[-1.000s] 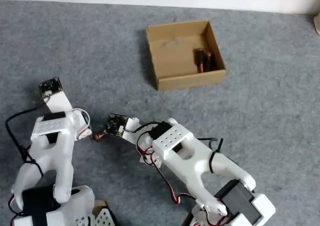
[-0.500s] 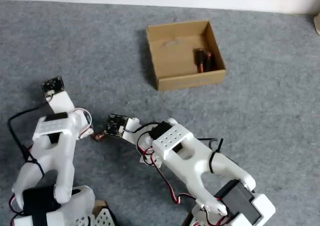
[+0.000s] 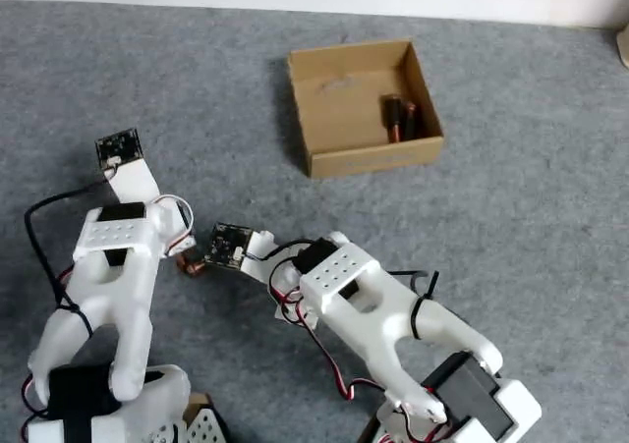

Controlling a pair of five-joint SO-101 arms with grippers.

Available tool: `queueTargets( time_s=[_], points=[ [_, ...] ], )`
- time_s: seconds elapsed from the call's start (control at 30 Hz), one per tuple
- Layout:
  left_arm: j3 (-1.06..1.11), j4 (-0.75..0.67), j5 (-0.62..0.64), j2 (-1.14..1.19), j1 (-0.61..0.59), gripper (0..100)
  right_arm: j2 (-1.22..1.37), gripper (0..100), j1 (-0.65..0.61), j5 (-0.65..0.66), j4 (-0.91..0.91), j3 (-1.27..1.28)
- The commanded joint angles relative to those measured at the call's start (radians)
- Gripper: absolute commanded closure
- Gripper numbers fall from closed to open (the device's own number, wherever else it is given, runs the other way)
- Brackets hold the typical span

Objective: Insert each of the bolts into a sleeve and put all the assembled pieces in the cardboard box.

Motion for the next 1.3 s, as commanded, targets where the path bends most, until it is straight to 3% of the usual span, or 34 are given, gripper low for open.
queueTargets(
  time_s=[0.0,0.17,0.67,0.97,1.03,1.27],
  points=[
    [-0.015,-0.034,0.006,0.001,0.016,88,-0.044,99.3,-0.008,-0.006,-0.001,-0.002],
    [0.079,-0.132,0.003,-0.001,-0.033,88,-0.044,99.3,-0.008,-0.006,-0.001,-0.002],
    [0.053,-0.127,0.005,0.096,-0.051,88,-0.044,99.3,-0.022,-0.008,-0.001,-0.002],
    [-0.219,0.149,0.008,0.354,-0.054,92,-0.044,99.3,-0.024,-0.008,-0.001,-0.002],
    [-0.234,0.173,0.003,0.361,-0.054,100,-0.044,99.3,-0.024,-0.008,-0.001,-0.002],
    [-0.232,0.189,0.000,0.354,-0.054,100,-0.044,99.3,-0.024,-0.008,-0.001,-0.002]
  ],
)
